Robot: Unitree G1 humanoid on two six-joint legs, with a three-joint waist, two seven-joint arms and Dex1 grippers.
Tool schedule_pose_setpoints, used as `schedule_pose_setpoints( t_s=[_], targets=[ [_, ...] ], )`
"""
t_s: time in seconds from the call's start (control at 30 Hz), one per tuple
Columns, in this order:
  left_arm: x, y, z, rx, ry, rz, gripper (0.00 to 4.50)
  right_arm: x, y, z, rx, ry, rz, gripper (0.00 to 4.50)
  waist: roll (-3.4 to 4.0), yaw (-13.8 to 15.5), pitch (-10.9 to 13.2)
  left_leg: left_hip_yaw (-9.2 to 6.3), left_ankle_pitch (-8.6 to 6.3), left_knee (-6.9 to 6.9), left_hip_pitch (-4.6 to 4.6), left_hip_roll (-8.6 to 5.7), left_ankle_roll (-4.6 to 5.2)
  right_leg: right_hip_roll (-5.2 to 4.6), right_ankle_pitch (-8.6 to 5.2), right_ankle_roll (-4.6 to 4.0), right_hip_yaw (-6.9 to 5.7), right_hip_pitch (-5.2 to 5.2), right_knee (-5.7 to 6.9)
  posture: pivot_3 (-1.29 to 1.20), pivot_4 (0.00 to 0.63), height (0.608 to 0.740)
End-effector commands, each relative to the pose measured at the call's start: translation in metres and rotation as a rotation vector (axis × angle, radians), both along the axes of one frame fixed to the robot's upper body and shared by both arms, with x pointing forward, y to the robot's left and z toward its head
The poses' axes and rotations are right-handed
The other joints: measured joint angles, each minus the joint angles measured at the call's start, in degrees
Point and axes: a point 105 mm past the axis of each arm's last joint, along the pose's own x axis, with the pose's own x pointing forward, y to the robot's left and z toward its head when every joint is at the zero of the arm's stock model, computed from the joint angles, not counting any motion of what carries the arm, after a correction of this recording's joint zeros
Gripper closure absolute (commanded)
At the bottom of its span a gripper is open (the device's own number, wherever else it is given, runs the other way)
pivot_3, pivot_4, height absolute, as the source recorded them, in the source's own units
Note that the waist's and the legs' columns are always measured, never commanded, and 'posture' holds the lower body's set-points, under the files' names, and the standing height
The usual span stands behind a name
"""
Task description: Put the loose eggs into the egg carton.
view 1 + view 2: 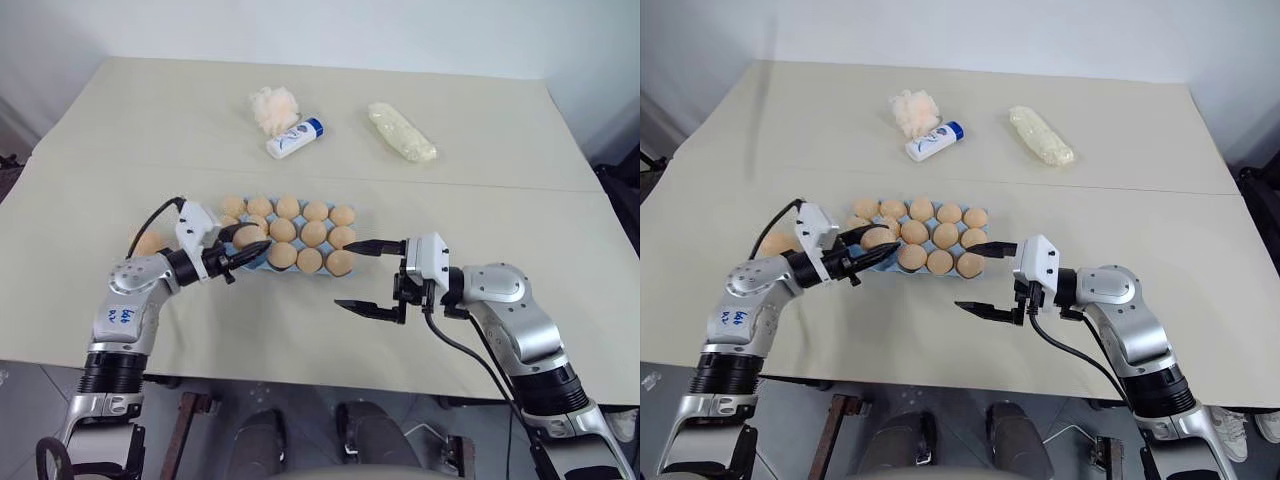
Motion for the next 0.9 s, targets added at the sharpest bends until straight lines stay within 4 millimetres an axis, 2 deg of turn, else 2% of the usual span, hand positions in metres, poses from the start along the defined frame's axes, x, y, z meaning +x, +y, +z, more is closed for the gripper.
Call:
schedule_pose_setpoints(
  t_s=[0.03,0.17,0.23,0.33,0.47,0.53,0.6,0.73,0.9],
  targets=[
    [-0.008,0.009,0.011,-0.01,-0.053,-0.015,2.01,-0.004,-0.001,0.01,0.019,-0.048,-0.007,0.0,0.0,0.0,0.0,0.0,0.0,0.01,0.0,0.0,0.0,0.0,0.0,0.0,0.0,0.0,0.0,0.0,0.15,0.74],
    [-0.021,0.009,0.01,0.002,-0.05,-0.058,0.86,-0.004,0.001,0.008,0.026,-0.044,-0.006,0.0,0.0,0.1,0.0,0.0,0.0,0.06,0.0,-0.03,0.02,-0.06,0.0,0.0,0.01,0.05,0.0,0.0,0.15,0.74],
    [-0.024,0.017,0.009,0.013,-0.045,-0.041,0.86,-0.004,0.004,0.008,0.031,-0.044,0.002,0.0,0.0,0.1,0.0,-0.01,0.01,0.07,0.01,-0.03,0.03,-0.07,0.01,-0.01,0.01,0.06,0.01,0.0,0.15,0.74],
    [-0.028,0.037,0.018,0.016,-0.08,0.031,0.86,-0.003,0.006,0.008,0.034,-0.044,0.012,0.0,0.0,0.0,0.0,-0.03,0.06,0.05,0.02,-0.03,0.01,-0.07,0.04,-0.07,-0.01,0.06,0.04,0.0,0.15,0.74],
    [-0.04,0.07,0.029,0.021,-0.105,0.141,0.86,-0.004,0.008,0.006,0.033,-0.035,0.032,0.0,0.0,-0.2,0.0,-0.05,0.09,0.01,0.04,-0.02,0.01,-0.07,0.05,-0.09,-0.03,0.05,0.07,0.0,0.15,0.74],
    [-0.05,0.088,0.028,0.029,-0.102,0.216,0.51,-0.005,0.008,0.004,0.03,-0.028,0.043,0.0,0.0,-0.2,0.0,-0.05,0.09,-0.05,0.05,-0.02,0.01,-0.08,0.05,-0.1,-0.03,0.04,0.03,0.0,0.15,0.74],
    [-0.06,0.103,0.026,0.029,-0.104,0.286,0.04,-0.005,0.009,0.003,0.03,-0.023,0.054,0.0,0.01,-0.2,0.0,-0.06,0.08,-0.11,0.05,-0.02,0.01,-0.1,0.05,-0.09,-0.04,0.04,-0.03,0.0,0.15,0.74],
    [-0.077,0.14,0.012,0.003,-0.097,0.494,0.01,-0.004,0.011,0.003,0.028,-0.022,0.073,0.0,0.01,-0.1,0.0,-0.1,0.08,-0.14,0.03,-0.03,0.02,-0.13,0.05,-0.1,-0.1,0.05,-0.12,0.0,0.15,0.74],
    [-0.104,0.18,-0.017,-0.038,-0.035,0.742,0.01,-0.003,0.012,0.004,0.026,-0.026,0.089,0.0,0.0,-0.1,0.0,-0.14,0.09,-0.16,0.04,-0.07,0.04,-0.22,0.05,-0.1,-0.17,0.08,-0.14,0.0,0.15,0.74]
  ],
)
